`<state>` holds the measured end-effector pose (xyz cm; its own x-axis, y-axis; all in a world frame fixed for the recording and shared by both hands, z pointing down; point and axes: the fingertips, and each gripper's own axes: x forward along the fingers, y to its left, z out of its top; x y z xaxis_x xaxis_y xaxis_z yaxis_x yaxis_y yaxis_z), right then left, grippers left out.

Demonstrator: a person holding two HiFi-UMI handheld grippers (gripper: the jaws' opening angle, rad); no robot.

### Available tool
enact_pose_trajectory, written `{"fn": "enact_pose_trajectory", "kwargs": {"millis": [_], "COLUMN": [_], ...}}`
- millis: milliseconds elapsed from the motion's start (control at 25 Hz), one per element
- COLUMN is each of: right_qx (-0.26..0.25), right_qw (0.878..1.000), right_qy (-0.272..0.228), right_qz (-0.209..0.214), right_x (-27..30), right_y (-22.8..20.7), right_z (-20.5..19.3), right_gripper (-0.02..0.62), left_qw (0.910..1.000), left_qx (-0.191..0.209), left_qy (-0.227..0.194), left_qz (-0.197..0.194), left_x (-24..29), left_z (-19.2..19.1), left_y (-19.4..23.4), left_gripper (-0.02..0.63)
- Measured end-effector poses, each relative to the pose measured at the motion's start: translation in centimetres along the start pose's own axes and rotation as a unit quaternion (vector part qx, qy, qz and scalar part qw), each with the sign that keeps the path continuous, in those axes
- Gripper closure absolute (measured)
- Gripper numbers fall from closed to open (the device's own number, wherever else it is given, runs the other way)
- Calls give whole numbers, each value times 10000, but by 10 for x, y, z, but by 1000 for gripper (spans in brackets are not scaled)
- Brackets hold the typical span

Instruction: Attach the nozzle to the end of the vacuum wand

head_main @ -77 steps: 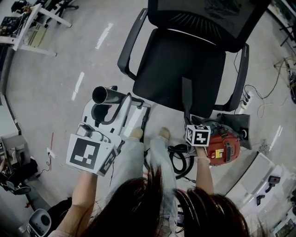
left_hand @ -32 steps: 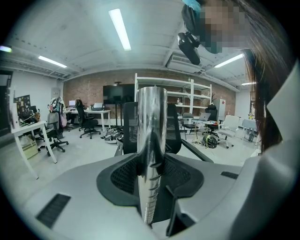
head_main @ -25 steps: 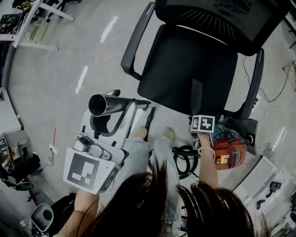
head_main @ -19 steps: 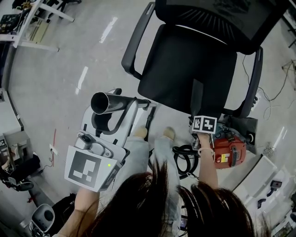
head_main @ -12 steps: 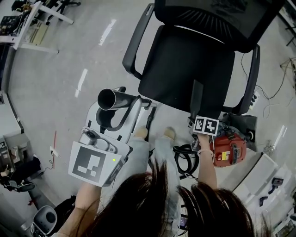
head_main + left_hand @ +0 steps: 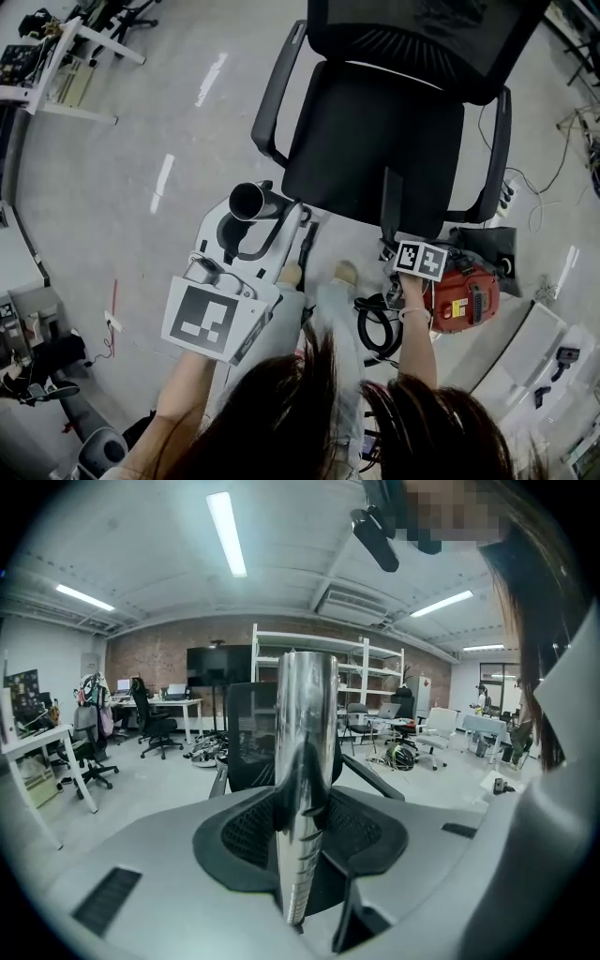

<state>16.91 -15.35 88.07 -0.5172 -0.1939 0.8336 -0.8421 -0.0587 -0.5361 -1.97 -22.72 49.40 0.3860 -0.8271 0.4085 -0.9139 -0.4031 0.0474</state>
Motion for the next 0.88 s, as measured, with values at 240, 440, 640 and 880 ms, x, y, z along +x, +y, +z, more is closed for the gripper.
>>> {"fn": "enact_pose_trajectory", "kwargs": {"millis": [240, 440, 640, 880], "right_qx": [116, 178, 292, 755], "right_qw": [9999, 9997, 9993, 9958], "right_qy": [-102, -134, -223, -317], "right_qz": [19, 20, 98, 421], "right_x": [-9, -14, -19, -31], "right_y": [9, 14, 22, 33], "right_z": [-7, -11, -10, -7], "right_gripper": [420, 420, 420, 420], "left_qw": [9998, 9998, 9990, 9987], "left_qx": [54, 38, 178, 194], "left_qy": [38, 52, 302, 341], "left_qz": [-173, -208, -282, -327], "left_x": [-2, -1, -1, -1], "left_z": [-1, 1, -4, -2], "left_y": [-3, 0, 4, 2], "left_gripper": [449, 449, 449, 449]}}
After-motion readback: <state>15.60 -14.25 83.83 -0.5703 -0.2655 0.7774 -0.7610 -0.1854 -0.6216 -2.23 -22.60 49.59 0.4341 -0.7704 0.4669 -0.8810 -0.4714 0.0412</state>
